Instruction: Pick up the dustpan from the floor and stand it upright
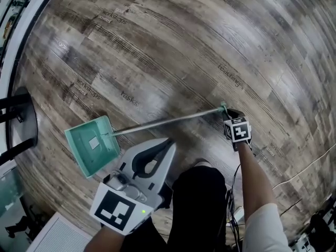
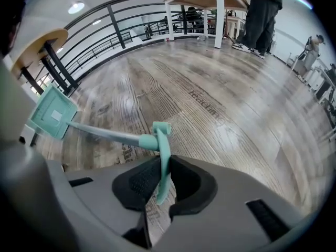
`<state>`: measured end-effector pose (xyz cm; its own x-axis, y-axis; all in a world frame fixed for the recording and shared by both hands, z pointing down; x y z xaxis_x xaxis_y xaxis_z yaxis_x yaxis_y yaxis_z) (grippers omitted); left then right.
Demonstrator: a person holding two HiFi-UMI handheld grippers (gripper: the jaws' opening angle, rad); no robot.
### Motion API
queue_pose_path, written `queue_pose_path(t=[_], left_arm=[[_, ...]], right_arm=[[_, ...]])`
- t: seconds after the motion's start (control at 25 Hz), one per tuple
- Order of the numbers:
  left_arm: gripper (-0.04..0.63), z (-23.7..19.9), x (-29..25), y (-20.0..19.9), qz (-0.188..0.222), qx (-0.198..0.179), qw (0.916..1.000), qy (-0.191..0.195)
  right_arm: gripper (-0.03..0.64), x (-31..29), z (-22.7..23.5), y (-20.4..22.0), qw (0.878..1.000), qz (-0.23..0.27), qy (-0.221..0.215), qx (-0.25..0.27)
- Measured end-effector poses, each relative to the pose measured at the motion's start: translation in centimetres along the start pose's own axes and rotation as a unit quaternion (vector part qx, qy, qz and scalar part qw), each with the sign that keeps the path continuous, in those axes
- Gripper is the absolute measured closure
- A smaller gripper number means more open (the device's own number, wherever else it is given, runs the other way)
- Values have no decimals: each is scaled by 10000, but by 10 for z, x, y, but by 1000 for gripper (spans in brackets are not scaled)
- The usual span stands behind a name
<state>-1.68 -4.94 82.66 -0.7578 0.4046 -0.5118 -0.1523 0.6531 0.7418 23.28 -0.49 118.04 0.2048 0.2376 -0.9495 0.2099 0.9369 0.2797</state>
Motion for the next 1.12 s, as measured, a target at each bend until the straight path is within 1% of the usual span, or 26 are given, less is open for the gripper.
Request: queue_pose_path(t=[0.12, 0.28, 0.48, 0.72, 0.88, 1.0, 1.12], left_arm=[[571, 6, 13, -12, 0, -34, 10000, -81], [571, 19, 41, -34, -50, 153, 9998, -125], [571, 47, 84, -73, -98, 8, 9999, -69], [571, 87, 139, -118, -178, 134, 9997, -20], [571, 114, 173, -148, -223, 179, 9996, -15], [571, 129, 194, -172, -191, 154, 9997, -52], [571, 139, 211, -187, -183, 176, 9996, -107]], right_arm=[[545, 29, -6, -5, 10000, 14, 82, 15], [545, 82, -14, -9, 9998, 38, 202, 11], [538, 164, -13, -16, 9991, -90, 412, 87], [529, 266, -10, -36, 9965, -179, 801, 182], [526, 329, -15, -46, 9942, -330, 974, 304], [525, 367, -19, -55, 9919, -460, 1113, 415], [522, 396, -24, -65, 9902, -489, 1195, 534]])
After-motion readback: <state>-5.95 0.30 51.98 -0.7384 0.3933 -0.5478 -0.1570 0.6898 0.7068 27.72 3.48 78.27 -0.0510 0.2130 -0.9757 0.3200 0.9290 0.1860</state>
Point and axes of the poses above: the fingertips, and each gripper's own axes: x backward along the fingers, z to its right, y out of its underside, the point moved 4 cm from there along x, backward along the fingers, and after that the axes turned 3 degrees about -z, right-handed, at the moved point
